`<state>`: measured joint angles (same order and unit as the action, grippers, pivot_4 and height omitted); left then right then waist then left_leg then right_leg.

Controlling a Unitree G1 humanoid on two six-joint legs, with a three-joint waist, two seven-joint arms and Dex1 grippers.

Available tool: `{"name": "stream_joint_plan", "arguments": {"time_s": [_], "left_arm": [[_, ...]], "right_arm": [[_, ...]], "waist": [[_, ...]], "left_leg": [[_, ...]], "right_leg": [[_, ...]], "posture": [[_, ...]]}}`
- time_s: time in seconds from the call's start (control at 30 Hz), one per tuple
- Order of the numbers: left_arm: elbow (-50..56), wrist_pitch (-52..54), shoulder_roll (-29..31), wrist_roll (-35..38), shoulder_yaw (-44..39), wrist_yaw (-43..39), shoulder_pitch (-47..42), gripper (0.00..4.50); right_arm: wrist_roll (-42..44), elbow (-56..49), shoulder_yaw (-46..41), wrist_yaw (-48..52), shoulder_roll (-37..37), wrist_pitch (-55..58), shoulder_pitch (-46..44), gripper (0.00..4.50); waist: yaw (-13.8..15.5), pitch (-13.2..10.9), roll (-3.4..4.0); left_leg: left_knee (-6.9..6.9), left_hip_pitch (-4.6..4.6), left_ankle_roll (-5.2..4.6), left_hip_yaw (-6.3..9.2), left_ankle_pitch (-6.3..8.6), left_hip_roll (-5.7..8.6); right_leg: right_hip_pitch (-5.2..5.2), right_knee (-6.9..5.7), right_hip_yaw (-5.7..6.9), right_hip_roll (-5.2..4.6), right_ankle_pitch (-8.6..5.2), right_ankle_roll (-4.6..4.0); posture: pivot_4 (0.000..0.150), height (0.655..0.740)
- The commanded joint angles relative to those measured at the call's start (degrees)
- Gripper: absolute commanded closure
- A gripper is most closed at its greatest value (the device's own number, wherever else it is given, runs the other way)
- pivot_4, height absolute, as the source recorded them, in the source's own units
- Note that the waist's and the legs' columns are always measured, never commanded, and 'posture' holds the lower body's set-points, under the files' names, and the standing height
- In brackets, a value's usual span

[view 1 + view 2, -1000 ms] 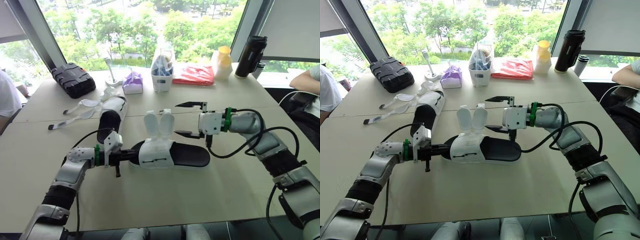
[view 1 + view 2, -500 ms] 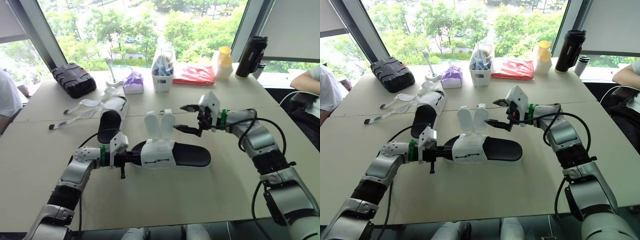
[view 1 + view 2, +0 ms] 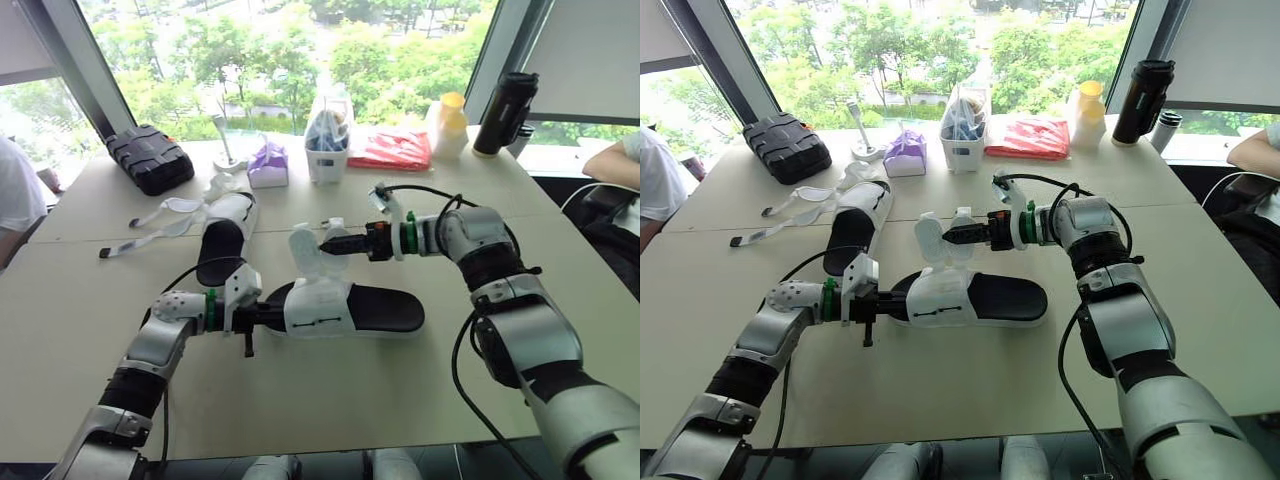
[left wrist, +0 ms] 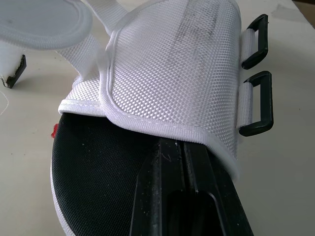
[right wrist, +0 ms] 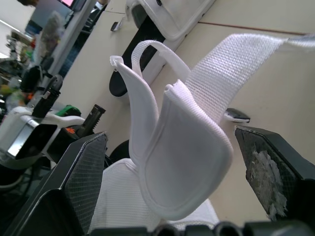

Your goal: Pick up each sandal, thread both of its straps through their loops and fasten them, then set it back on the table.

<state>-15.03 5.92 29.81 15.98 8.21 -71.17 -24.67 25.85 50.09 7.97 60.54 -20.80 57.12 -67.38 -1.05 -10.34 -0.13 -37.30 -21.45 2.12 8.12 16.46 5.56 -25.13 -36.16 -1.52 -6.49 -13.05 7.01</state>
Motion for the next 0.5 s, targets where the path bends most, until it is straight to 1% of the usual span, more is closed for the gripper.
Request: {"name": "stream_joint_plan", "arguments": {"time_s": [0.03, 0.1, 0.2, 0.5], "left_arm": [[1.7, 0.8, 0.3, -0.3, 0.4, 0.0, 0.8, 4.47], [2.4, 1.1, 0.4, -0.2, 0.4, 0.2, 1.2, 4.47], [3.2, 1.5, 0.5, -0.2, 0.3, 0.3, 1.6, 4.47], [4.3, 2.4, 0.3, -0.2, 0.2, 1.0, 1.9, 4.47]], "right_arm": [[-0.4, 7.3, -4.8, -1.2, 2.6, -3.0, -5.5, 0.06], [-0.5, 12.1, -7.5, -3.3, 3.9, -5.3, -7.5, 0.06], [-1.1, 16.4, -10.6, -5.3, 5.1, -7.7, -9.5, 0.06], [-2.6, 22.5, -17.9, -12.2, 7.9, -13.6, -12.4, 0.06]], "waist": [[-0.1, 0.0, 0.00], [-0.1, 0.0, 0.00], [-0.1, 0.0, 0.00], [-0.3, 0.0, 0.01]], "left_leg": [[0.00, 0.00, 0.02, 0.00, -0.01, 0.00], [0.00, -0.01, 0.05, 0.01, -0.03, 0.00], [0.02, -0.01, 0.06, 0.02, -0.04, 0.00], [0.06, -0.03, 0.07, 0.00, -0.04, 0.00]], "right_leg": [[-0.02, -0.02, 0.00, 0.00, 0.00, 0.00], [-0.03, -0.03, -0.01, 0.00, 0.00, 0.00], [-0.03, -0.02, -0.01, 0.00, 0.00, 0.00], [-0.09, -0.03, -0.03, 0.00, 0.00, 0.00]], "posture": [[0.150, 0.7400], [0.150, 0.7400], [0.150, 0.7400], [0.150, 0.7400]]}}
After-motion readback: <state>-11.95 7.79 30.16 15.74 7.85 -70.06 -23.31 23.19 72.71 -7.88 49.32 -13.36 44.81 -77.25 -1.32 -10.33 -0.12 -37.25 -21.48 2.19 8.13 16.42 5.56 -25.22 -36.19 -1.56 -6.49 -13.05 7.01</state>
